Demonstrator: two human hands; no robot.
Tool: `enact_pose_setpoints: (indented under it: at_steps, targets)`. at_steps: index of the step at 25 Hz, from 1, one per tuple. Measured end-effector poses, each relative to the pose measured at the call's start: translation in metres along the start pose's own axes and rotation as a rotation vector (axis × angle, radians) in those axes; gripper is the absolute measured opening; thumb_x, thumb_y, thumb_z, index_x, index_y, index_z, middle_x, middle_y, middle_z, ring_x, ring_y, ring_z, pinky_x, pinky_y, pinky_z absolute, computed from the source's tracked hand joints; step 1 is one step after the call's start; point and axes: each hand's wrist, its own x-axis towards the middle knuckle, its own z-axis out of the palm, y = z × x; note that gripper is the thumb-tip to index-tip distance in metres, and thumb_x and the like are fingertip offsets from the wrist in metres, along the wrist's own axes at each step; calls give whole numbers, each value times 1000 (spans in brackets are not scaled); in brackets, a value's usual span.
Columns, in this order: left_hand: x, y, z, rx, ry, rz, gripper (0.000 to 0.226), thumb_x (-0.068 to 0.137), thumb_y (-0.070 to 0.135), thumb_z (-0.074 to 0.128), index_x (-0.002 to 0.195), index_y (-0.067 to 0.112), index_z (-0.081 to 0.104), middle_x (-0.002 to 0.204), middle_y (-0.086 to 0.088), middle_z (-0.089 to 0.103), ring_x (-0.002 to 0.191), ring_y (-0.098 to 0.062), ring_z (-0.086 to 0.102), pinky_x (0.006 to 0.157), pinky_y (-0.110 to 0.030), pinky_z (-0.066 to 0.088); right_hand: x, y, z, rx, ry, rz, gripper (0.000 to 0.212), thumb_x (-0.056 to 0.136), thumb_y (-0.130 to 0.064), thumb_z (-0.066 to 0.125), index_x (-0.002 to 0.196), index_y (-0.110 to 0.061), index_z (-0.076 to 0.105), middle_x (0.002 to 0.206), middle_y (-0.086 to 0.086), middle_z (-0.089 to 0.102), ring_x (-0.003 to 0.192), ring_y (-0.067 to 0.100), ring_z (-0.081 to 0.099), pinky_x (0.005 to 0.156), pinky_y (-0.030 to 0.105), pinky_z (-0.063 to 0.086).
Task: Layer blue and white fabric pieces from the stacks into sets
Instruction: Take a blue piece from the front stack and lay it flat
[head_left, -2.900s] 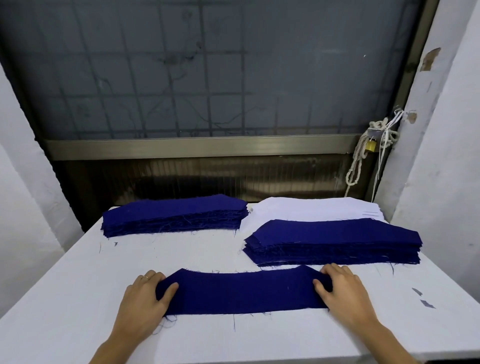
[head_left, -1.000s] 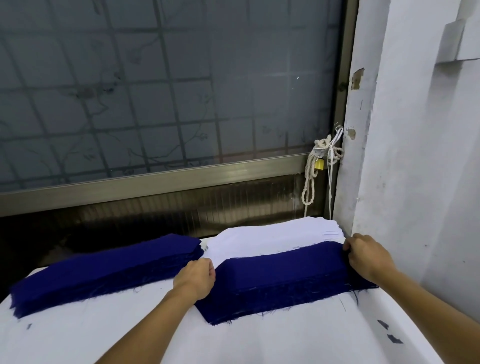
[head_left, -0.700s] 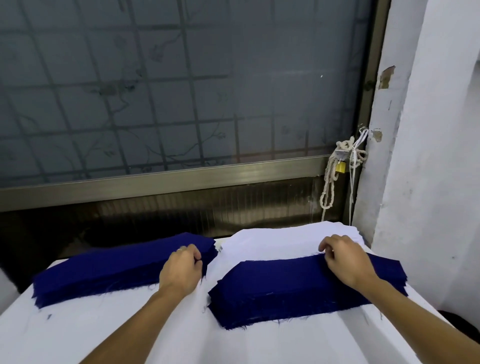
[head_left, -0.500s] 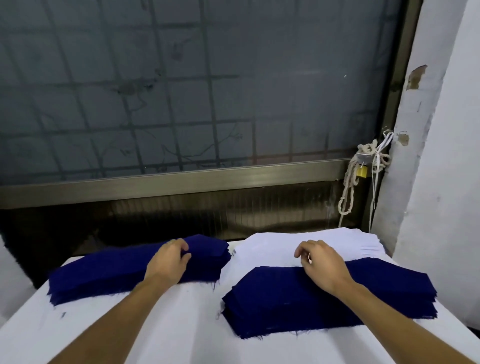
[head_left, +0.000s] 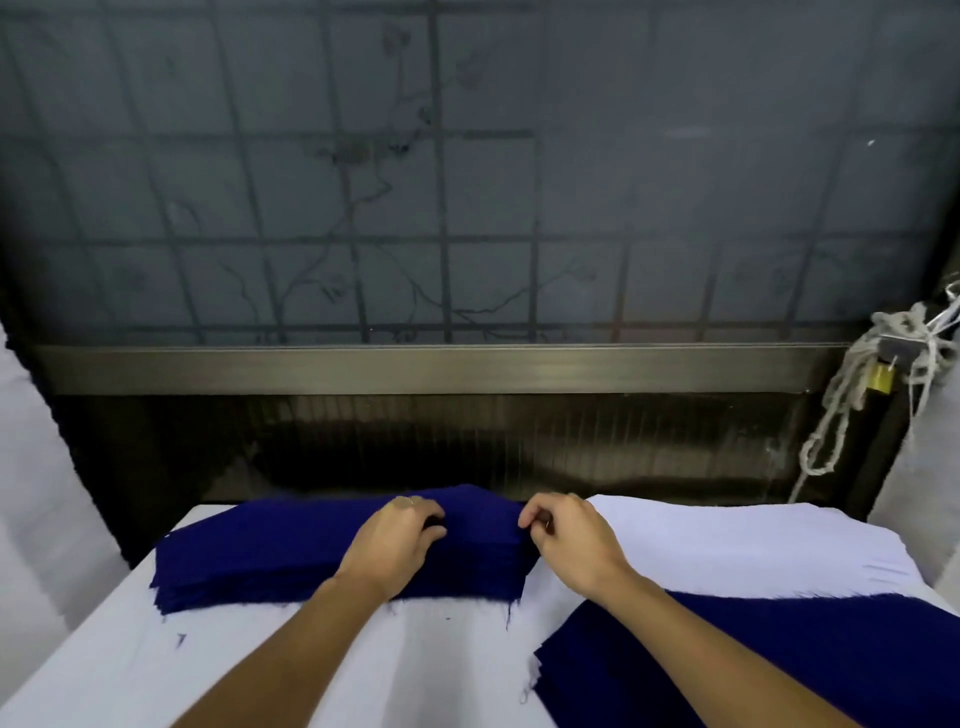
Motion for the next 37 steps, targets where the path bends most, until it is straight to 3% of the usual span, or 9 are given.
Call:
enact_pose_setpoints:
  at_steps: [4, 7, 10, 18, 25, 30, 32, 35, 37]
  targets:
    - [15, -32, -12, -31, 3, -160, 36, 102, 34, 59, 135, 19, 60, 130, 0, 56, 117, -18, 57, 101, -33, 50, 21, -17, 22, 7, -25, -13, 24, 100, -16, 54, 96, -35, 67, 103, -12, 65, 92, 5, 61, 72, 12, 43]
    - [25, -45, -18, -120, -45, -199, 10, 96, 28, 69, 102, 21, 67, 110, 2, 58, 96, -13, 59, 89, -32, 53, 32, -26, 33, -14, -14, -18, 23, 101, -17, 54, 97, -36, 67, 109, -12, 63, 101, 6, 57, 78, 14, 43]
    - [27, -47, -17, -171, -68, -194, 13, 95, 25, 71, 85, 23, 63, 102, 3, 57, 88, -11, 59, 84, -31, 55, 39, -31, 41, -35, -12, -30, 21, 101, -17, 55, 100, -34, 67, 113, -13, 62, 104, 7, 54, 81, 13, 42]
    - [34, -48, -22, -216, -195, -230, 13, 100, 24, 64, 105, 13, 67, 104, -5, 69, 97, -18, 66, 92, -37, 57, 44, -43, 56, -85, 19, -50, 17, 100, -20, 56, 104, -33, 67, 113, -13, 61, 105, 7, 53, 93, 23, 51]
    - [14, -47, -15, 106, -69, 128, 30, 109, 26, 39, 136, 15, 47, 141, -2, 42, 127, -21, 39, 110, -37, 37, 47, -46, 61, -166, 69, -89, 25, 102, -32, 55, 127, -32, 57, 131, -12, 52, 123, 11, 46, 105, 28, 43]
    - [9, -55, -24, -46, -107, 170, 8, 106, 32, 47, 100, 37, 46, 106, 17, 51, 107, -10, 43, 102, -33, 38, 53, -53, 67, -183, 27, -156, 45, 101, -36, 55, 145, -31, 45, 145, -13, 48, 139, 10, 34, 116, 32, 27]
    - [9, -55, -26, -141, -125, 129, 19, 100, 31, 59, 105, 43, 46, 103, 21, 49, 104, -8, 46, 95, -29, 42, 53, -56, 71, -166, 17, -164, 45, 101, -36, 56, 144, -32, 45, 144, -13, 50, 138, 9, 35, 116, 33, 26]
    - [10, -51, -27, -197, -141, 99, 57, 95, 29, 69, 141, 41, 38, 110, 17, 51, 103, -7, 55, 94, -31, 52, 54, -57, 72, -126, -5, -188, 42, 99, -35, 59, 140, -33, 49, 137, -14, 55, 134, 9, 38, 115, 33, 26]
    - [14, -47, -32, -111, -178, 75, 56, 95, 36, 68, 145, 33, 43, 120, 10, 58, 107, -10, 58, 97, -34, 53, 54, -59, 68, -129, -6, -178, 37, 98, -34, 61, 135, -34, 53, 131, -14, 58, 128, 11, 42, 113, 34, 27]
